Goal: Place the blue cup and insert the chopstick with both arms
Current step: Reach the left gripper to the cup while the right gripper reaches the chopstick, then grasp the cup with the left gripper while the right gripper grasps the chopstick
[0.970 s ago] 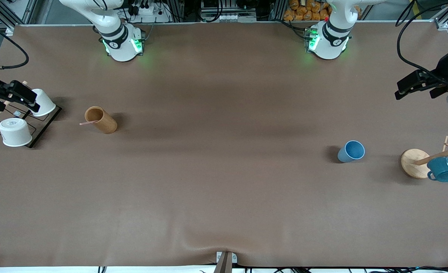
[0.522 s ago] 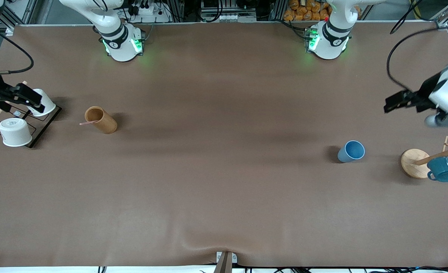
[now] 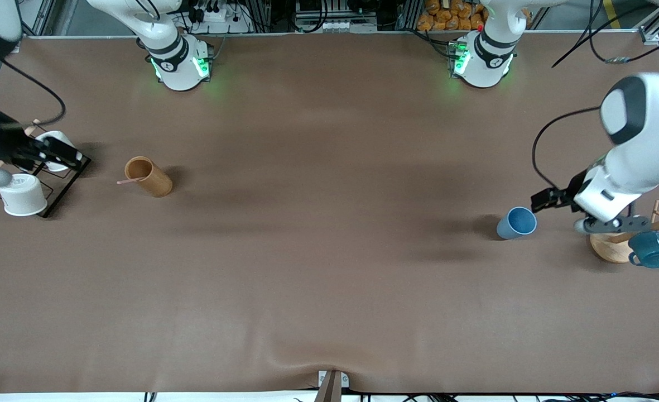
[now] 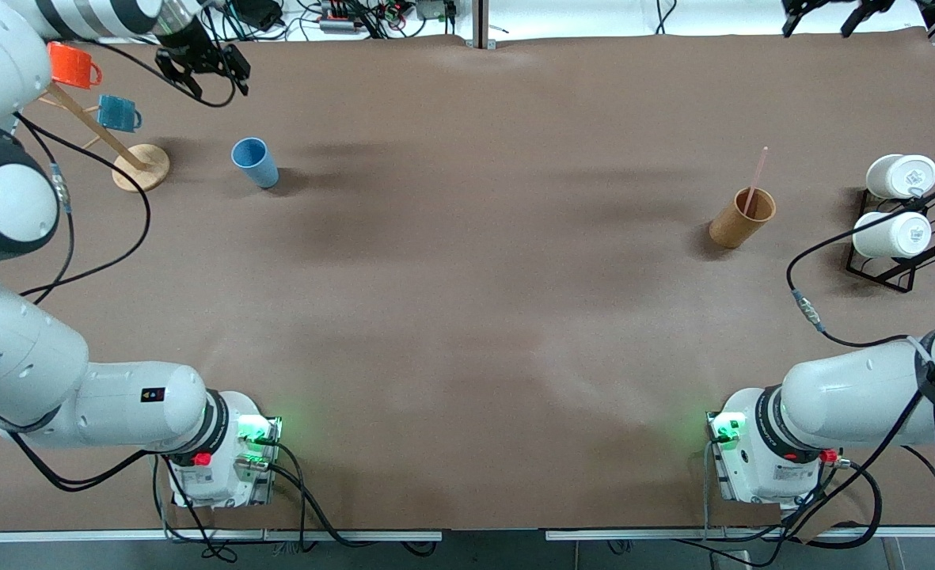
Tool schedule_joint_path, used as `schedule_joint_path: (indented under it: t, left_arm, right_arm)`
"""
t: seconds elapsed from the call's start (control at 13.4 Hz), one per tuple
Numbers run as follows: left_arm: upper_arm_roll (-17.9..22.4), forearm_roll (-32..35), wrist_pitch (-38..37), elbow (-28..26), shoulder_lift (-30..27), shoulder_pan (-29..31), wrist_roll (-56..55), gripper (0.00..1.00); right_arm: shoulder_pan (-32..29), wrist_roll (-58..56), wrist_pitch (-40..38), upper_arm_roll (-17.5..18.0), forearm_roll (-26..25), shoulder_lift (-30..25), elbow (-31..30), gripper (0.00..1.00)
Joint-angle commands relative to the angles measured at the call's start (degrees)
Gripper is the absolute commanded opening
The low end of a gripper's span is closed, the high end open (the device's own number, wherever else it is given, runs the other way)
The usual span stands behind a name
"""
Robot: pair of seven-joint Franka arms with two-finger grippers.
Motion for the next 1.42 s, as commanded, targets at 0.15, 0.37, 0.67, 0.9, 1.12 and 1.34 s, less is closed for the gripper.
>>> schedule_joint_path:
  t: [0.15, 0.37, 0.67, 0.9, 1.12, 1.34]
  left_arm:
    - [-0.18, -0.44, 6.12, -0.71, 5.67, 3.04, 2.79, 1.00]
    - [-0.18, -0.53, 6.82, -1.59, 7.17, 3.13, 2.79, 1.00]
    - [-0.09, -0.53, 7.09, -3.43, 7.17, 3.13, 2.88, 0.99]
    - [-0.09, -0.53, 9.19, -5.36, 7.17, 4.00, 2.88, 0.97]
    - [-0.09, -0.44, 11.92, -7.04, 7.52, 4.10, 2.88, 0.90]
    - [-0.09, -0.44, 11.93, -7.13, 8.31, 4.10, 2.88, 0.71]
  right_arm:
    - [-0.64, 1.12, -5.54, -0.05, -0.55, 5.14, -1.36, 1.00]
    - [-2.48, 1.30, -6.07, -0.14, -0.02, 9.44, -2.86, 0.96]
    - [-3.10, 3.74, -6.25, -0.14, 0.59, 14.19, -3.39, 0.83]
    - [-2.66, 4.46, -5.63, -0.14, 2.00, 16.66, -4.18, 0.67]
    - [-2.75, 4.46, -4.93, -0.14, 2.00, 18.51, -4.18, 0.49]
    - [-2.66, 4.46, -4.58, -0.14, 2.00, 18.60, -4.18, 0.35]
